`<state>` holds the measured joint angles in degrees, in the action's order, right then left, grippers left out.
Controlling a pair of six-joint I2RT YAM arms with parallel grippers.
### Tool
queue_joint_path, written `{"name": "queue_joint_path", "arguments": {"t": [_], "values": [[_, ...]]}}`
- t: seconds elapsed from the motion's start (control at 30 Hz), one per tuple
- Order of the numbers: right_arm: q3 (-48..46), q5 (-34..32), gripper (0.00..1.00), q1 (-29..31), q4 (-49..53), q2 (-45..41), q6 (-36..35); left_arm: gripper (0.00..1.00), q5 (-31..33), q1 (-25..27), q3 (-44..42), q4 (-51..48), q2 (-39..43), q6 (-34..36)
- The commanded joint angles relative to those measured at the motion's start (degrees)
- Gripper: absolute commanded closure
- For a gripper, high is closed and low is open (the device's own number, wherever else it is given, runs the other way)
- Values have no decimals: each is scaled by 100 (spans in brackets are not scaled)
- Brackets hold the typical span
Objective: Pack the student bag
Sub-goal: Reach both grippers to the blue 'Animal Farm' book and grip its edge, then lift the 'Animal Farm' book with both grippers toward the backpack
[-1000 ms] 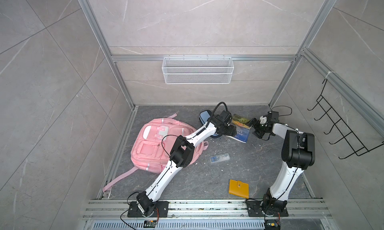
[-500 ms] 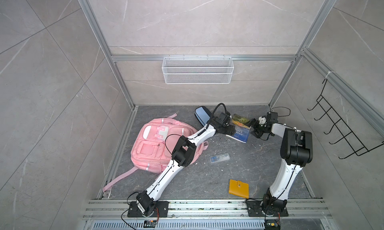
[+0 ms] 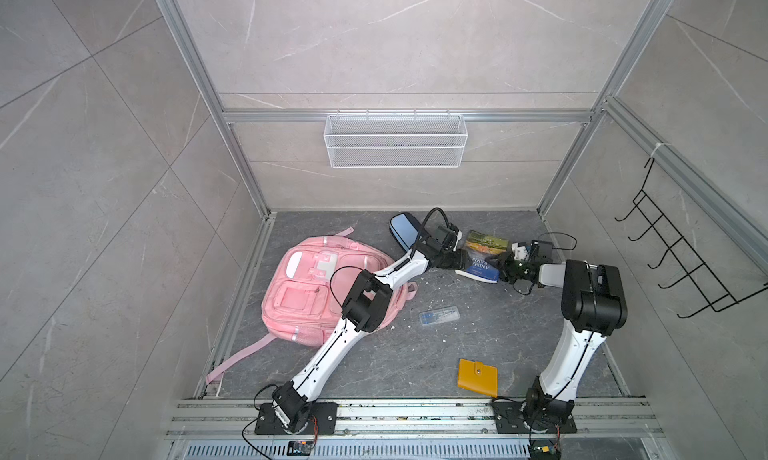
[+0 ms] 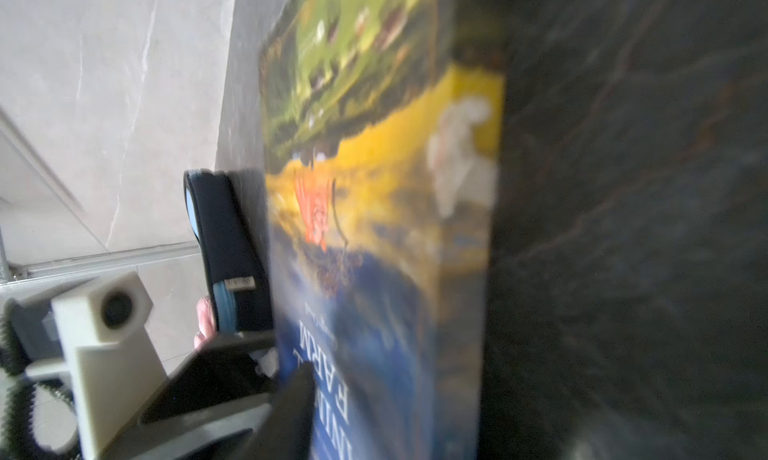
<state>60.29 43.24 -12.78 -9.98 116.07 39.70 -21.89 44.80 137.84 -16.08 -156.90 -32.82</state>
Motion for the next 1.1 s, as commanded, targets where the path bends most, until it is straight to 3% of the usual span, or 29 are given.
{"name": "queue_joint_path", "arguments": {"t": [0.0,0.1,0.3,0.5,0.73,0.93,1.07], "values": [[-232,55,81,100,35,-409,-141,45,-515,108,-381,114,401,-164],[-158,-75,100,130,426,-829,-664,44,-594,91,-665,57,935,-14],[218,-68,100,661,1557,-1822,-2004,36,-864,-177,-1811,-146,2831,272],[594,201,100,1817,2485,-2536,-2837,34,-820,-591,-3212,-807,4880,737],[1234,926,100,2837,3293,-2616,-3345,33,-1168,-1799,-4337,-1971,7015,1530],[2619,1595,100,3729,5307,-2109,-4506,31,-1573,-2396,-4535,-2779,7762,2247],[2868,1740,100,4162,5982,-2078,-4863,31,-1946,-2506,-4534,-3005,7845,2454]]}}
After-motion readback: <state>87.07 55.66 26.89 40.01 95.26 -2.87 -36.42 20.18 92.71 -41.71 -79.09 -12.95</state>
